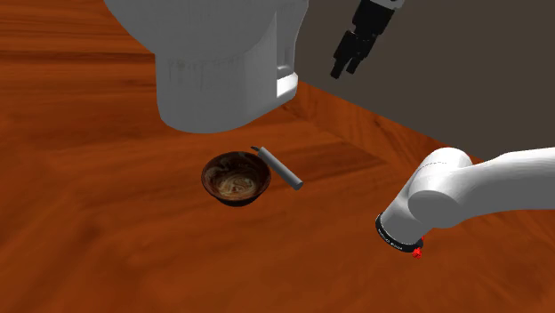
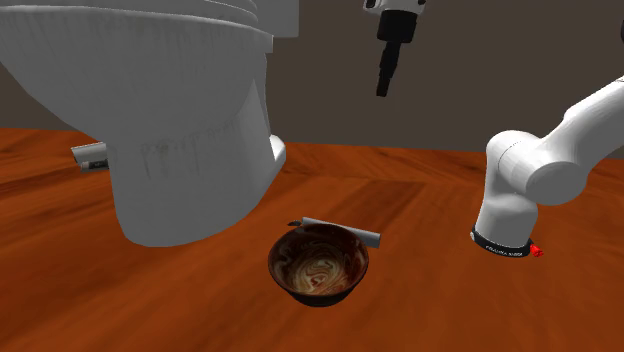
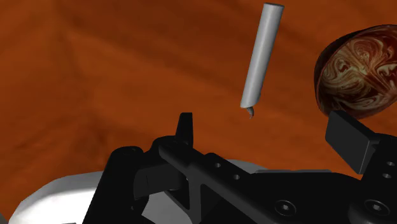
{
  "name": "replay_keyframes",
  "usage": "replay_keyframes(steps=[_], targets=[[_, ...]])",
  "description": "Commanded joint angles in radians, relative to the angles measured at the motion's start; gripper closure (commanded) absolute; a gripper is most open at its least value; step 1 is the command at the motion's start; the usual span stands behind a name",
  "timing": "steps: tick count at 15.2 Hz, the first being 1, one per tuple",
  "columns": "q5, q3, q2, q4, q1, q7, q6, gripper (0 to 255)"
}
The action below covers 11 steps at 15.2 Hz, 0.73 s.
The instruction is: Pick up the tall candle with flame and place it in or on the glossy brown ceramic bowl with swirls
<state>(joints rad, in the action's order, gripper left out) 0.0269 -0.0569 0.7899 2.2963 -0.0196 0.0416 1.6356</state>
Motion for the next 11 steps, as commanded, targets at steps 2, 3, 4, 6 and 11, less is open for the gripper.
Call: replay_keyframes(steps=[2, 3, 4, 6, 11], targets=[[0.004, 0.009, -0.007, 0.026, -0.001, -0.011, 0.028, 0], [0.008, 0.017, -0.014, 0.051, -0.002, -0.023, 0.056, 0], [0.012, 0.026, -0.024, 0.076, -0.003, -0.034, 0.084, 0], [0.021, 0.043, -0.046, 0.121, -0.006, -0.056, 0.142, 0], [0.042, 0.085, -0.128, 0.214, -0.015, -0.111, 0.291, 0]])
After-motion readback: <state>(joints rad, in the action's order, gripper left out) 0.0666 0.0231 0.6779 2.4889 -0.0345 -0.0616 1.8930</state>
